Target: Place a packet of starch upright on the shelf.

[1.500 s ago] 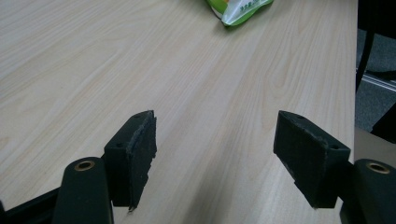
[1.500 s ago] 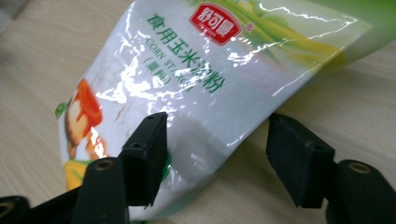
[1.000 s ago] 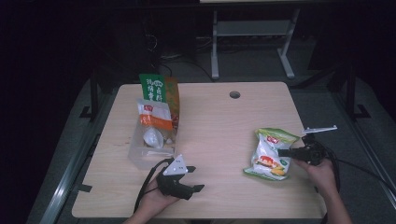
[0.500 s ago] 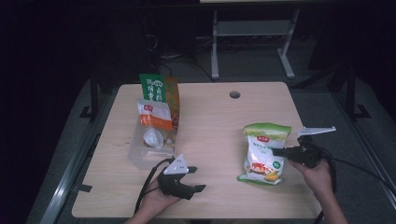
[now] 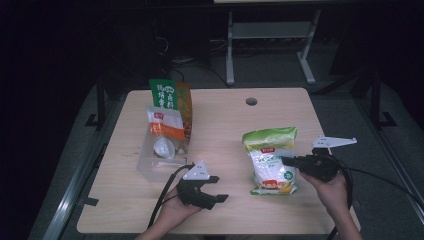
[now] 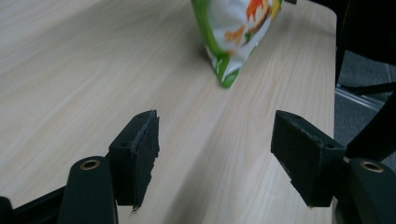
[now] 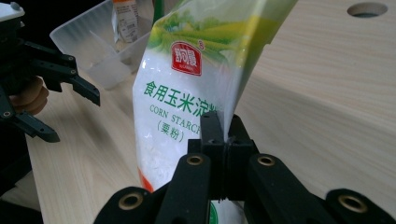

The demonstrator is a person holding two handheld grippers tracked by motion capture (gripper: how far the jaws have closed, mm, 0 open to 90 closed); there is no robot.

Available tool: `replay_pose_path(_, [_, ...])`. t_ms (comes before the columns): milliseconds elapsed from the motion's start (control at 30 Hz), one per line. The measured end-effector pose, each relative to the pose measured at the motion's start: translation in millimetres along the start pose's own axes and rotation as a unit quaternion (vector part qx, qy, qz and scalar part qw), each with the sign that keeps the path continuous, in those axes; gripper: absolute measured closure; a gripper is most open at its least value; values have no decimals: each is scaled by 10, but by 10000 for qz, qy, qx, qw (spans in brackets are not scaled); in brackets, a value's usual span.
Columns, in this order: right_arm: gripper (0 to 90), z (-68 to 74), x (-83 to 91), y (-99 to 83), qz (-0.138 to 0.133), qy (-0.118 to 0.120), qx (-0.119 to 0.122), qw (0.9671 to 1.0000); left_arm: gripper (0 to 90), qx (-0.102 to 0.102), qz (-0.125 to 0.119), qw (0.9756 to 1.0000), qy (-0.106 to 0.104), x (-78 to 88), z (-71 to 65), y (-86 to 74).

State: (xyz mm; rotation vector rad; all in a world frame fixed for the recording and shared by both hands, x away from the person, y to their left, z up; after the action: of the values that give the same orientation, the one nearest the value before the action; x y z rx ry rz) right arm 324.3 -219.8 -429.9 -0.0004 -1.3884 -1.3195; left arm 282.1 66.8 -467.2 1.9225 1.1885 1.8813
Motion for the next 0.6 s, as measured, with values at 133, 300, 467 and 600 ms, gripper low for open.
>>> replay_pose_path(133, [892, 80, -16, 55, -141, -8, 86, 9999, 314, -53, -41, 10000, -73, -56, -35, 150])
replay_pose_path(300, [893, 188, -43, 132, -273, 24, 225, 9994, 317, -88, -36, 9999, -134, -148, -35, 282])
replay_pose_path(467, [894, 257, -124, 233, -411, 97, 367, 9984, 332, -23, -88, 9998, -151, -202, 24, 387])
replay_pose_path(600, [894, 306, -204, 312, -477, 130, 521, 9974, 335, -82, -6, 10000, 11, -227, 111, 437])
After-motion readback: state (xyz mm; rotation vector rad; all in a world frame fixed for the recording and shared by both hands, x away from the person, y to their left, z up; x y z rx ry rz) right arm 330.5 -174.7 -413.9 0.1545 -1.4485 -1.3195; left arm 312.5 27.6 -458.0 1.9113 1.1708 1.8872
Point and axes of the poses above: each handheld gripper's, and its own axes: x roughly backward along the jaws, y roughly out of its top, z roughly to its left, the point moved 6 cm from there along -x, roughly forward along the jaws, and after that the axes turned 13 degrees about z, right-handed, at the moved point
